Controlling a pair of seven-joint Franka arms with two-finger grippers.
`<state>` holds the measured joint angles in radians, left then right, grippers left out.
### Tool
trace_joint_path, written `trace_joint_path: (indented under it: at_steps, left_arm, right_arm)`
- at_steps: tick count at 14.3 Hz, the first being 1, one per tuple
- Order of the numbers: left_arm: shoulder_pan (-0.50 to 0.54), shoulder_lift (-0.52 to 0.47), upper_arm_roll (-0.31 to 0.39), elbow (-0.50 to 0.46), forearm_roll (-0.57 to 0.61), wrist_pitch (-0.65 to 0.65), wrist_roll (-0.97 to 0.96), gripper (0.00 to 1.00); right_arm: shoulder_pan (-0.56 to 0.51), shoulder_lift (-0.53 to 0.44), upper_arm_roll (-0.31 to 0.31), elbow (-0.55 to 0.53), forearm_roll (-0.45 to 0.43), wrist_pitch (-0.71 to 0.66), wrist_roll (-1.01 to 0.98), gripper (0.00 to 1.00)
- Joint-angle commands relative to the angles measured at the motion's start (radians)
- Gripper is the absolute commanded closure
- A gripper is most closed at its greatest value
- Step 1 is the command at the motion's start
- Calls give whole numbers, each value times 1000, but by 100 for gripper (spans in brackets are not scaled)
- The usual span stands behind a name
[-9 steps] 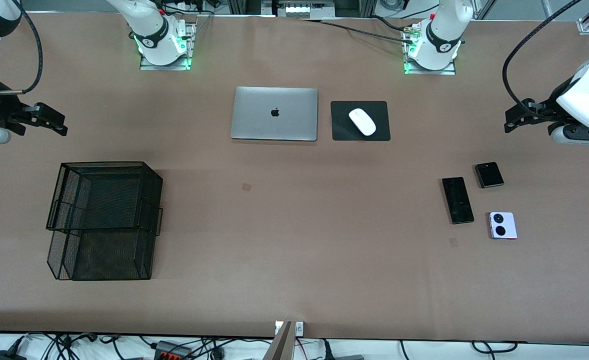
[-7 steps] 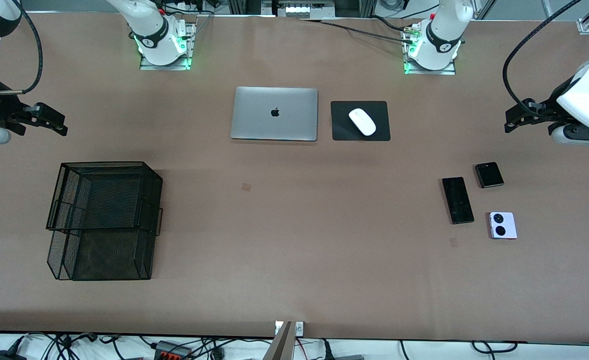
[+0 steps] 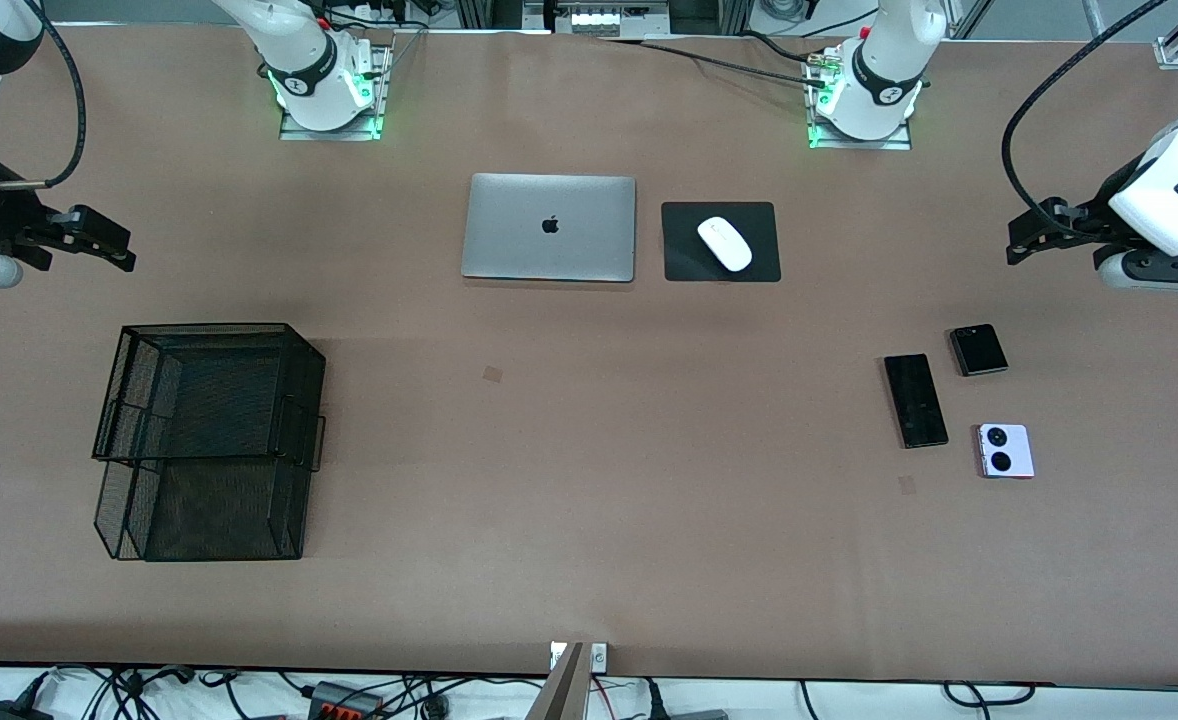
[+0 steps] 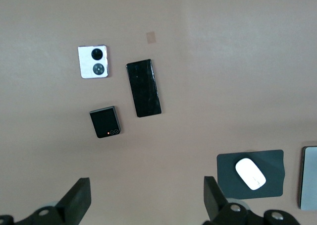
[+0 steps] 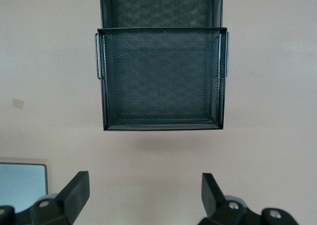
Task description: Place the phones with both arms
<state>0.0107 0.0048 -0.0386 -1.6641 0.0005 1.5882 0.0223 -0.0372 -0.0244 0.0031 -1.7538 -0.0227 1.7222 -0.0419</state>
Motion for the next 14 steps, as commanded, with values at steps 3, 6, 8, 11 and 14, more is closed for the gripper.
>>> trace_joint_path:
  at_steps: [3,6,8,11,14]
  left_arm:
    - [2,98,15,35,0,-34,2,0]
    - [80,185,26,30,50,-25,15,0]
    - [112,236,26,26,71,10,16,0]
    - [108,334,14,3,72,152,-4,0]
    - [104,434,11,-23,70,347,-16,0]
  right_arm:
    - [-12,-19,9,-12,12,-12,2,0]
    - [-13,-15,11,-7,9,-9,4,0]
    - [-13,-15,11,-7,10,-12,7,0]
    - [-13,-14,11,-7,14,-10,7,0]
    - [-13,-12,9,-9,14,-12,7,0]
